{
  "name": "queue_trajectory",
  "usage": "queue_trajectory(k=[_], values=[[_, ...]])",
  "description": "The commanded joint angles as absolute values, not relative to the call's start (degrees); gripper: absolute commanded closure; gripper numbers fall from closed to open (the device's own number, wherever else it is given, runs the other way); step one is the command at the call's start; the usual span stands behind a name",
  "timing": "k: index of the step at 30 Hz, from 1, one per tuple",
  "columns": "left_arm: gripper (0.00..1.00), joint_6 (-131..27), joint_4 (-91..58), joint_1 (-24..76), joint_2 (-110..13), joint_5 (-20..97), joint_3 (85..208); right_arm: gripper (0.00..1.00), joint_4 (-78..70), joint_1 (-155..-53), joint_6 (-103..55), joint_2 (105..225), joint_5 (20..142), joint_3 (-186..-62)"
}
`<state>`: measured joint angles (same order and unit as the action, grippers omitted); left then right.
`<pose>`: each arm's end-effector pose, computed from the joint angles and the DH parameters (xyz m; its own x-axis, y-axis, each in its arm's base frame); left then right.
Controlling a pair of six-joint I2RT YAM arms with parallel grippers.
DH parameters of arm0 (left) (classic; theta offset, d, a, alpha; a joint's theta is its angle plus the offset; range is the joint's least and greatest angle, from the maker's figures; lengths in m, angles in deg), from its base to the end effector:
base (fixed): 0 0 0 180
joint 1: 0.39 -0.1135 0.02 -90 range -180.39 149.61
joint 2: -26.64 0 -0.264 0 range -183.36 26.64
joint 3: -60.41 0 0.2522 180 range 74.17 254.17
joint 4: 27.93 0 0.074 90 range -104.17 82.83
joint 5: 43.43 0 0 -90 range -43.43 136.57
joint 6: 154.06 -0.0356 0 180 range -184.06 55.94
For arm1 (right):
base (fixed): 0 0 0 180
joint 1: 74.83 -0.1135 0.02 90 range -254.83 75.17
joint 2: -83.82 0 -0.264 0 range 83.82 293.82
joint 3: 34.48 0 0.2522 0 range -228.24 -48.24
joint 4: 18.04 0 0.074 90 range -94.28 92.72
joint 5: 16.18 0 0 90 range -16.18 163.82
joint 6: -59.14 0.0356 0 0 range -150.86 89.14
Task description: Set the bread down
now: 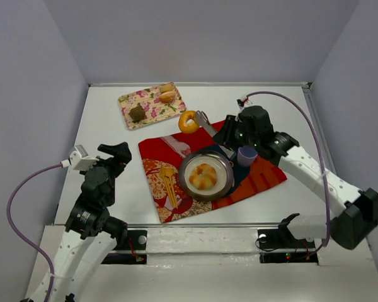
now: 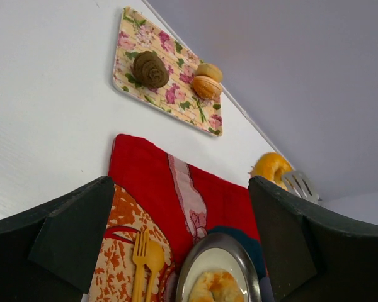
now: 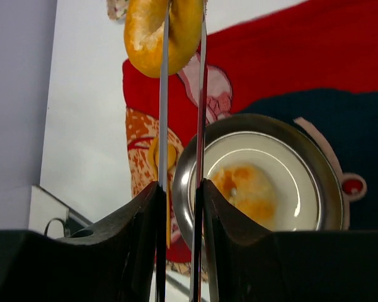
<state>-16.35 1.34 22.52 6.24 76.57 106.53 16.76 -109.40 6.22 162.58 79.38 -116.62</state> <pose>0.1031 -0.0242 0.3085 0.0523 -0.7176 -0.6945 -0.1246 0.6853 -0.7175 0.2563 0.1808 0.3303 -0.7240 0.2299 -0.6504 -0.2460 0.7948 0.5548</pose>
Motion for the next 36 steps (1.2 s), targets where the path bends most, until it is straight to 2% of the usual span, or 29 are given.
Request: queue_trajectory(k=[1,13,22,33,35,36], values=[[0.01,-16.16,-1.16,22.63,5.46,77.94,106.25,0.93,20.84,-109.37,5.26,151.95,80.4,-109.6],[0.01,-15.63,-1.51,22.63,1.86,78.47,106.25,0.93,32.54,-109.37,0.43,149.74,82.17,-104.93],[0.01,-15.8,-1.78,22.63,-0.08,78.82,106.51,0.93,33.6,-109.37,-2.3,150.8,83.31,-105.72],[0.01,-15.98,-2.39,22.63,-0.26,78.65,106.25,0.93,34.03,-109.37,-4.58,150.26,91.31,-107.66],[0.01,-15.98,-2.39,22.63,-0.25,78.65,106.25,0.88,34.83,-109.37,-4.76,150.88,90.7,-108.09],[0.01,-15.98,-2.39,22.63,-0.26,78.65,106.25,0.79,35.27,-109.37,-4.67,151.06,89.39,-108.27]])
